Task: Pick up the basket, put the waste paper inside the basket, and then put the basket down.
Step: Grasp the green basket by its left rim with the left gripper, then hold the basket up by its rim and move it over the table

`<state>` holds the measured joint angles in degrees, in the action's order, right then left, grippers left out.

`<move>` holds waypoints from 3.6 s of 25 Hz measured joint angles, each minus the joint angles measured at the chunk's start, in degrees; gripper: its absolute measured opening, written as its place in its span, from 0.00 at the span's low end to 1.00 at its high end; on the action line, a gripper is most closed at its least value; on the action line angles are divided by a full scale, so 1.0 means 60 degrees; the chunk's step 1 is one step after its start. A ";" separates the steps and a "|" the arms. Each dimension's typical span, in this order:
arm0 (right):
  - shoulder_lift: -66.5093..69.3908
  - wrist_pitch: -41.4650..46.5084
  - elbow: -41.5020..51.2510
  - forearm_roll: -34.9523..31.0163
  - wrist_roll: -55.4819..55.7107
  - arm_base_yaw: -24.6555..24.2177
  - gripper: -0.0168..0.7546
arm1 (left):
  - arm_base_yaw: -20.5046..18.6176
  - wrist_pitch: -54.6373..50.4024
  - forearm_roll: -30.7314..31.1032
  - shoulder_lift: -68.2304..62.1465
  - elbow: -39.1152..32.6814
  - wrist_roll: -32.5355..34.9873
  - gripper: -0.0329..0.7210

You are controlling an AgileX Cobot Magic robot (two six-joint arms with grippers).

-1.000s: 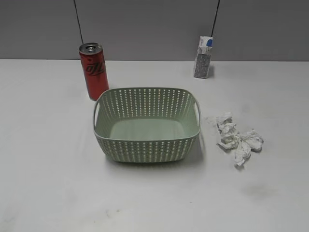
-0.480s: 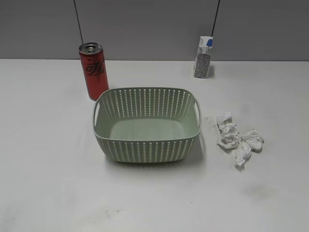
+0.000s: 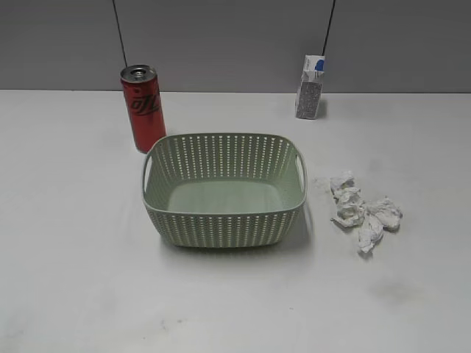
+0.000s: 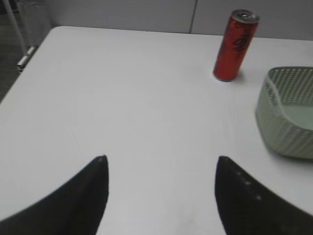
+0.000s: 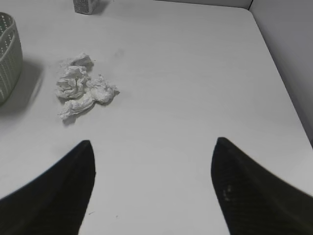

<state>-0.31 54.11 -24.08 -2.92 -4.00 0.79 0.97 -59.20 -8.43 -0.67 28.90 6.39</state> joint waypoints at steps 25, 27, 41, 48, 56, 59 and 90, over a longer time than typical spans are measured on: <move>0.0000 0.0000 0.0000 0.0000 0.0000 0.0000 0.75 | 0.2072 0.1699 -0.1420 -1.0712 0.5505 0.0914 0.80; 0.0000 0.0000 0.0000 0.0000 0.0000 0.0000 0.75 | 0.2308 0.1521 -0.1408 -1.1661 0.6030 0.0808 0.78; 0.0000 0.0000 0.0000 0.0000 0.0000 0.0000 0.75 | 0.4446 0.1164 -0.0114 -1.6819 0.7943 -0.1903 0.75; 0.0000 -0.0008 0.0000 0.0000 0.0000 0.0000 0.75 | 0.4554 0.1682 -0.0427 -1.8119 0.8159 -0.2069 0.74; 0.0000 -0.0008 0.0000 0.0000 0.0000 0.0000 0.75 | 0.4554 0.1953 -0.0446 -1.9166 0.8159 -0.2089 0.68; 0.0000 -0.0008 0.0000 0.0000 0.0000 0.0000 0.75 | 0.4554 0.1974 -0.0448 -1.9209 0.8159 -0.2089 0.58; 0.7724 -0.1594 -0.2187 -0.1454 -0.0122 0.0000 0.71 | 0.4556 0.0896 -0.0007 -1.7792 0.8177 -0.2119 0.04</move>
<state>46.03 44.55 -37.20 -11.65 -4.73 0.79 28.31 -53.82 -8.48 -107.42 77.96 -6.33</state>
